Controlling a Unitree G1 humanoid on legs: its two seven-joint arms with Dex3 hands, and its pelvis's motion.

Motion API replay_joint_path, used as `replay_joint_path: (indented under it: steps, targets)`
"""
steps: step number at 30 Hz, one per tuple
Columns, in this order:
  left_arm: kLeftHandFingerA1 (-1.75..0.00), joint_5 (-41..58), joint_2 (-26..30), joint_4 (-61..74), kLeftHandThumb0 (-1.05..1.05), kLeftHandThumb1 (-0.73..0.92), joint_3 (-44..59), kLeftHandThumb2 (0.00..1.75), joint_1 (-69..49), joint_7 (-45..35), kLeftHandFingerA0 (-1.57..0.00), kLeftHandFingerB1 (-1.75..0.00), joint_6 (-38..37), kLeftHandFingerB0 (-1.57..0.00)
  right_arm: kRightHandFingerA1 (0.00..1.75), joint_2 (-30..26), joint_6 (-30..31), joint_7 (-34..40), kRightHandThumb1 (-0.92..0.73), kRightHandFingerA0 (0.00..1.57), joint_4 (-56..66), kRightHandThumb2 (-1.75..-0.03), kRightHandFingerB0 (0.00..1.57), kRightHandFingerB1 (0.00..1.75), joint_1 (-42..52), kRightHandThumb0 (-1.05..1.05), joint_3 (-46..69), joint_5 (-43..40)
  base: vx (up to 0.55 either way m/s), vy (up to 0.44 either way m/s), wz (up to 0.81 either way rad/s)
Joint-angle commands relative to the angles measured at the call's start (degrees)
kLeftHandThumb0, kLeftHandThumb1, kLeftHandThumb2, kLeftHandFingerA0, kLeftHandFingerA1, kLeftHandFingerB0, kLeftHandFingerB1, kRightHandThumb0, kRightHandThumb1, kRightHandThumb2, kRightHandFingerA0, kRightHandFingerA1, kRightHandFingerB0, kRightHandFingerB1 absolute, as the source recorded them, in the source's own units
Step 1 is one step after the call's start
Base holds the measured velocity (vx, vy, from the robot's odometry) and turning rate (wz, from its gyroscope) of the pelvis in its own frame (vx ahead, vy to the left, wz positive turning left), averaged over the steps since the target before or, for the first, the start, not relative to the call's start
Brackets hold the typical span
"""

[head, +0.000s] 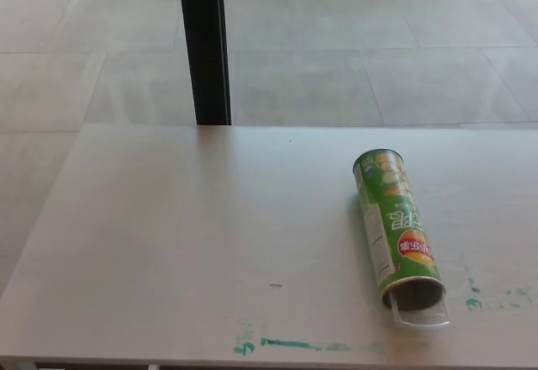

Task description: Use the finger on the right hand of the robot to pull out the chips tray kept inside a container in the middle of the desk

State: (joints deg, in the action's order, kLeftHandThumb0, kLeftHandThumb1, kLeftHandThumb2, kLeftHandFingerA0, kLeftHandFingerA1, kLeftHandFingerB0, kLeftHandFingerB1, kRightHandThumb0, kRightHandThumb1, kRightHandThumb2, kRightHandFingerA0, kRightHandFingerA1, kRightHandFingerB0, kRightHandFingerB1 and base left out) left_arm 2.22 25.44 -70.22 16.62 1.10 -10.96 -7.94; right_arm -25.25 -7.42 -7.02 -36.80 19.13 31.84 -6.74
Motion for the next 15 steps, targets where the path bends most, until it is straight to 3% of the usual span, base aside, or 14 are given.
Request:
replay_joint_path:
  steps: [1, 4, 7, 14, 15]
  targets:
    - [-0.66, 1.1, 1.1, -0.7, -0.5, 0.68, 0.4, 0.6, 0.0, -2.0, -0.54, -0.46, -2.2, -0.45, 1.07, -0.9, -2.4, -2.0, -0.65, 0.8, 9.7, -0.59, 0.28, 0.36, 2.2, -0.23, 4.8, -5.6, 0.0, 0.0, 0.0]
    - [-0.65, 0.7, 1.2, -0.4, -0.51, 0.7, 0.0, 0.61, -0.7, -1.8, -0.56, -0.45, -2.5, -0.45, 1.07, -1.1, -0.5, -1.0, -0.64, 0.78, 15.9, -0.59, 0.25, 0.35, 2.0, -0.23, 7.0, -6.2, 0.0, 0.0, 0.0]
    - [-0.66, 0.4, 1.3, -1.7, -0.54, 0.67, -0.2, 0.6, 0.2, -1.5, -0.57, -0.46, -2.7, -0.49, 0.9, -3.0, 1.9, -2.0, -0.63, 0.81, 22.7, -0.59, 0.2, 0.31, -0.7, -0.25, 8.6, -8.0, 0.0, 0.0, 0.0]
    - [-0.67, 1.6, 1.1, -1.1, -0.51, 0.67, 0.6, 0.6, 0.4, -2.1, -0.54, -0.47, -2.4, -0.46, 0.99, -5.6, 4.0, -4.0, -0.63, 0.84, 37.4, -0.58, 0.2, 0.3, -6.5, -0.16, 9.9, -12.7, 0.0, 0.0, 0.0]
    - [-0.71, 1.6, 1.1, -1.0, -0.54, 0.51, 0.5, 0.92, 0.4, -2.2, -0.51, -0.6, -2.2, -0.42, 0.95, -6.7, 4.3, -4.1, -0.61, 0.84, 40.2, -0.58, 0.19, 0.31, -7.8, -0.16, 9.1, -11.9, 0.0, 0.0, 0.0]
